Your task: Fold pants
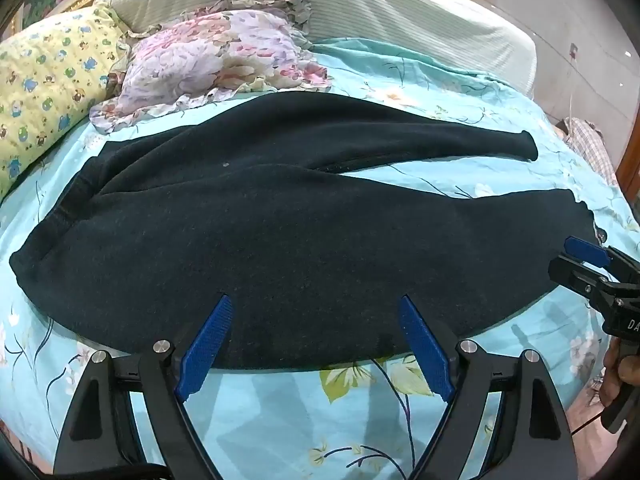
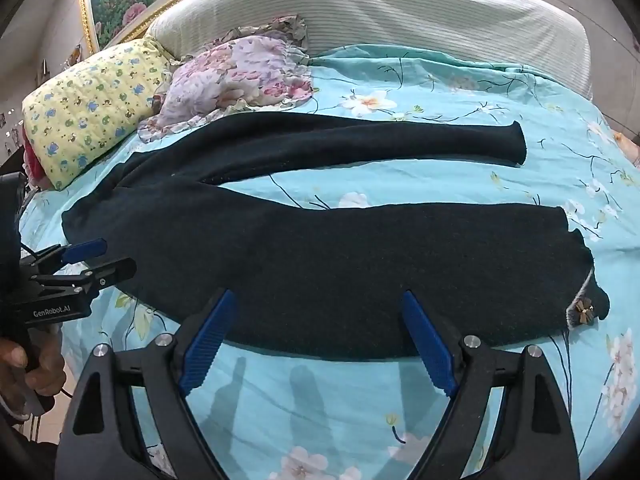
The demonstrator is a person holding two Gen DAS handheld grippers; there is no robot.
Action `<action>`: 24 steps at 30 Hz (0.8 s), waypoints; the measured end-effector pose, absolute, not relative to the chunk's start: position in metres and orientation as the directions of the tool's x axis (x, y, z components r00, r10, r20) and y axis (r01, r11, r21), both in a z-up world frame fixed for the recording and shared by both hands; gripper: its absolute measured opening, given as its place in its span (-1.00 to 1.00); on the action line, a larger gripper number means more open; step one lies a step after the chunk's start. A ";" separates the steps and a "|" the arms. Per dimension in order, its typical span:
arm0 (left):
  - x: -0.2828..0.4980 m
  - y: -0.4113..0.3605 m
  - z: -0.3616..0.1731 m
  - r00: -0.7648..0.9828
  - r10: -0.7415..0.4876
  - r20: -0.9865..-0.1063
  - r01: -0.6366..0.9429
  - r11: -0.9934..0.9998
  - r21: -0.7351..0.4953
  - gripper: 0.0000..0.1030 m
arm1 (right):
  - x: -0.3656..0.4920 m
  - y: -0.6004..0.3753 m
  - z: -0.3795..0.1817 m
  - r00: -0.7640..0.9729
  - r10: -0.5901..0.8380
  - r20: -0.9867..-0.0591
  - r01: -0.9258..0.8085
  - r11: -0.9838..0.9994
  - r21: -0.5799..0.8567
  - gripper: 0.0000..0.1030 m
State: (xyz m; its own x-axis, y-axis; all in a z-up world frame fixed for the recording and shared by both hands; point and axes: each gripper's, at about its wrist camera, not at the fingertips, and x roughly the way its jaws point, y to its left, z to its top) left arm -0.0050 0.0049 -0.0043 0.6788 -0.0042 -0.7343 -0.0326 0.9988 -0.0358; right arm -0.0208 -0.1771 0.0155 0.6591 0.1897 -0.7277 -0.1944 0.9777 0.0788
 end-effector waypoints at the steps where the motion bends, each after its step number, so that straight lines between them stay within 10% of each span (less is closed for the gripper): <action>1: -0.005 0.005 -0.004 0.678 -0.006 -0.735 -0.032 0.999 -0.038 0.66 | -0.017 -0.178 0.012 0.660 0.191 -0.727 -0.192 0.978 0.083 0.67; 24: -0.002 0.005 -0.006 0.672 -0.015 -0.740 -0.031 0.998 -0.049 0.66 | -0.010 -0.181 0.009 0.657 0.207 -0.725 -0.191 0.976 0.106 0.67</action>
